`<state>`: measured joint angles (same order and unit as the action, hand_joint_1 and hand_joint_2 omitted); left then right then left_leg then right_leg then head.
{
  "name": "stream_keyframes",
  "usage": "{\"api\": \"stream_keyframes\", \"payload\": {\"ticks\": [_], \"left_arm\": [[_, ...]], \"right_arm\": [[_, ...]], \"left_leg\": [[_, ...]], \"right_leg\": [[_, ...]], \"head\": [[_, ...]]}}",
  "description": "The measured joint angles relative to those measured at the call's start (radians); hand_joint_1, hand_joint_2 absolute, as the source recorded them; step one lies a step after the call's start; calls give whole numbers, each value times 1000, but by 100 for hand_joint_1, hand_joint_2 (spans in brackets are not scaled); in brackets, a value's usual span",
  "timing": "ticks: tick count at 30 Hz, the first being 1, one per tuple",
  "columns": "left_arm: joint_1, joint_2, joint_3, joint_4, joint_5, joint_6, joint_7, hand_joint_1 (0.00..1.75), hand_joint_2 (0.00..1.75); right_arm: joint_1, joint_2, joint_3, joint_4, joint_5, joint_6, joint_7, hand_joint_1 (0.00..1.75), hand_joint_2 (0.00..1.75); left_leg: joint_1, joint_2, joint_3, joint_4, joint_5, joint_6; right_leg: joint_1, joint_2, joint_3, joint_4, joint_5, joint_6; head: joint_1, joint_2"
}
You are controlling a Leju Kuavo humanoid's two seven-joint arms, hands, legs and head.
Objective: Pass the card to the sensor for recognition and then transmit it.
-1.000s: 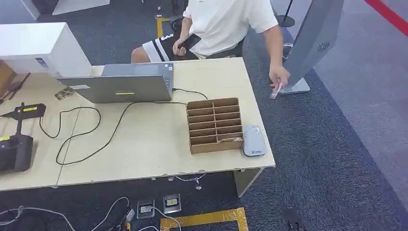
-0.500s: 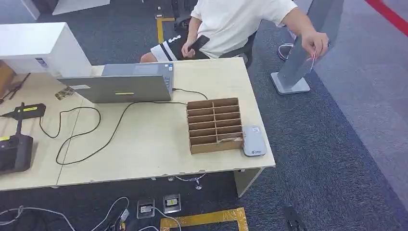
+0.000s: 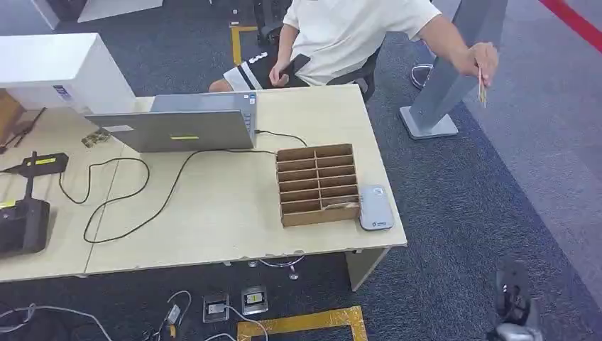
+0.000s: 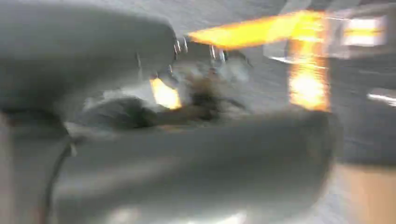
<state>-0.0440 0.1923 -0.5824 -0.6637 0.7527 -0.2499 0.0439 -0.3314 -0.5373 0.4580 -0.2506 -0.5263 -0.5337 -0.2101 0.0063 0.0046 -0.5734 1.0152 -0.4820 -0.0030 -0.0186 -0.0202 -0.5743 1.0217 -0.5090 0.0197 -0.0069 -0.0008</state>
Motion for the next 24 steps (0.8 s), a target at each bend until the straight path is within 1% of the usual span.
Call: {"api": "stream_keyframes", "payload": {"ticks": [1,2,3,5,6,7,9,11,12,13,14,16,19,22,24], "left_arm": [[-13,15,23,31,22,-13,-72,0,0],[-27,29,37,61,41,-22,-110,0,0],[-38,37,51,90,52,-16,-134,0,0],[-47,59,84,145,82,22,-187,0,0],[-49,66,94,159,94,40,-200,0,0],[-55,74,112,184,111,74,-214,0,0],[-61,76,133,215,125,126,-224,0,0],[-61,77,142,229,131,156,-236,0,0],[-63,77,151,243,131,159,-248,0,0],[-68,77,162,260,131,158,-263,0,0],[-74,78,173,274,129,159,-275,0,0],[-71,93,187,272,109,159,-274,0,0],[-29,125,193,211,53,159,-254,0,0],[-4,158,204,141,-24,159,-262,0,0],[4,175,208,114,-49,159,-275,0,0]], "right_arm": [[-39,-41,-26,0,27,3,17,0,175],[-74,-71,-47,0,48,3,27,0,175],[-101,-92,-67,-1,58,3,23,0,175],[-139,-120,-118,-13,63,-4,-33,0,175],[-153,-128,-137,-19,71,-9,-57,0,175],[-183,-145,-168,-33,92,-14,-89,0,175],[-238,-181,-215,-58,144,-19,-105,0,175],[-288,-196,-246,-76,181,-24,-106,0,175],[-323,-197,-262,-92,210,-23,-103,0,175],[-357,-198,-278,-117,251,-20,-102,0,175],[-400,-200,-293,-153,312,-8,-94,0,175],[-481,-200,-303,-221,429,20,-53,0,175],[-554,-170,-295,-347,607,89,57,0,175],[-583,-130,-266,-480,788,182,98,0,175],[-594,-103,-246,-551,854,206,111,0,175]], "left_leg": [[1,0,1,0,0,0],[1,0,2,0,0,0],[2,0,3,0,0,0],[2,0,2,0,0,0],[1,0,1,0,0,0],[0,-1,0,0,1,1],[0,-3,-1,0,2,1],[2,-5,-2,0,2,2],[1,-6,-4,0,2,1],[-1,-5,-4,0,3,1],[-2,-5,-5,0,3,1],[-2,-5,-4,0,3,1],[0,-5,-3,0,4,0],[1,-9,-4,0,6,-1],[2,-12,-4,0,6,-2]], "right_leg": [[0,0,0,0,0,0],[1,0,1,0,0,0],[1,0,2,0,0,0],[2,0,2,0,0,0],[1,0,1,1,0,0],[0,-1,-1,2,0,0],[0,-4,0,2,0,0],[2,-7,1,1,0,0],[1,-7,0,2,0,0],[-1,-7,-3,3,0,0],[-2,-6,-4,5,0,0],[-2,-5,-3,5,0,0],[0,-7,-2,5,0,0],[1,-11,-3,6,0,-1],[2,-13,-2,5,-1,-1]], "head": [[0,0],[1,0],[0,0],[0,0],[-2,0],[-2,0],[-1,0],[1,0],[1,0],[-2,0],[-1,0],[-1,0],[0,0],[0,0],[0,0]]}}
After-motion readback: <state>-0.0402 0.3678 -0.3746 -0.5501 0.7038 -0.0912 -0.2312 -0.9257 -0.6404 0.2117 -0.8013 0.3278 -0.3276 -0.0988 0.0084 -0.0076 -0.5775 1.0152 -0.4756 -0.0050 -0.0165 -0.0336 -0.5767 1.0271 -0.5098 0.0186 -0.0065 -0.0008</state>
